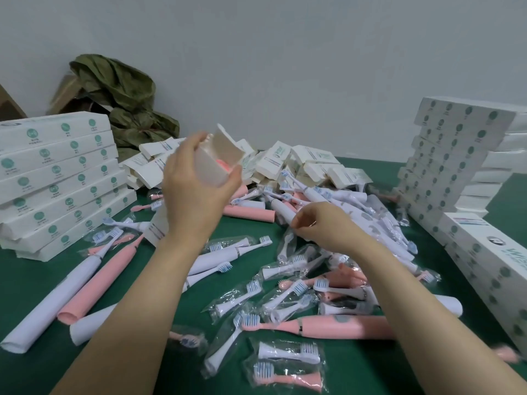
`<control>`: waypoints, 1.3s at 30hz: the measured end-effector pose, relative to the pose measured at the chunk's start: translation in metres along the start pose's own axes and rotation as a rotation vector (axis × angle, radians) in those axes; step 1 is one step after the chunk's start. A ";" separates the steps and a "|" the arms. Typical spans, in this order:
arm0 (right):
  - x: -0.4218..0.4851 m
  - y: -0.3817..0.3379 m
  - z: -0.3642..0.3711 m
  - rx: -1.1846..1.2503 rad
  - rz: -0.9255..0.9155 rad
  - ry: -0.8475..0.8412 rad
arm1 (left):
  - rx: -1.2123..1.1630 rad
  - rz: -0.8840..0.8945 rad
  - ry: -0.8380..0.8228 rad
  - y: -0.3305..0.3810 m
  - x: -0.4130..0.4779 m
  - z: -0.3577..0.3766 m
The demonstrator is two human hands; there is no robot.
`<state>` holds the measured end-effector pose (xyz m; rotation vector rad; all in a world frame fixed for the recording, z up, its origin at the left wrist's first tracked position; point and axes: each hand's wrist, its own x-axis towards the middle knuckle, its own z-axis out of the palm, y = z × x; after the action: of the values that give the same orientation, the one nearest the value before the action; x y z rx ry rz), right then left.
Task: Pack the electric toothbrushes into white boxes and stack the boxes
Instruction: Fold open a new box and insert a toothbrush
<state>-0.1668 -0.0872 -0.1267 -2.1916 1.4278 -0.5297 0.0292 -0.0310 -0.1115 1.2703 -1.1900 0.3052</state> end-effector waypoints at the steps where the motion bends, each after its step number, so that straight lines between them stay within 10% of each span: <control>1: 0.001 0.000 0.002 -0.043 -0.011 -0.005 | -0.028 0.005 0.057 0.001 0.002 -0.003; 9: 0.007 0.016 -0.029 -0.030 0.140 0.186 | -0.095 0.064 0.217 0.005 0.011 -0.010; 15: 0.002 0.013 -0.033 -0.351 0.249 -0.156 | -0.137 0.014 0.290 0.001 0.017 -0.014; 24: 0.005 0.019 -0.025 -0.119 0.227 -0.004 | -0.153 0.019 0.290 -0.002 0.017 -0.014; 29: 0.010 0.007 -0.030 -0.276 0.246 -0.219 | -0.182 0.013 0.321 -0.003 0.019 -0.018; 34: 0.041 -0.041 -0.013 -0.319 0.008 0.040 | -0.216 -0.034 0.379 -0.009 0.028 -0.027; 39: 0.071 -0.094 0.039 -0.185 -0.299 -0.068 | -0.228 -0.058 0.379 -0.010 0.029 -0.029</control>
<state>-0.0486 -0.1130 -0.0998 -2.5654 1.1602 -0.4318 0.0641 -0.0219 -0.0894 0.9928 -0.8368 0.3401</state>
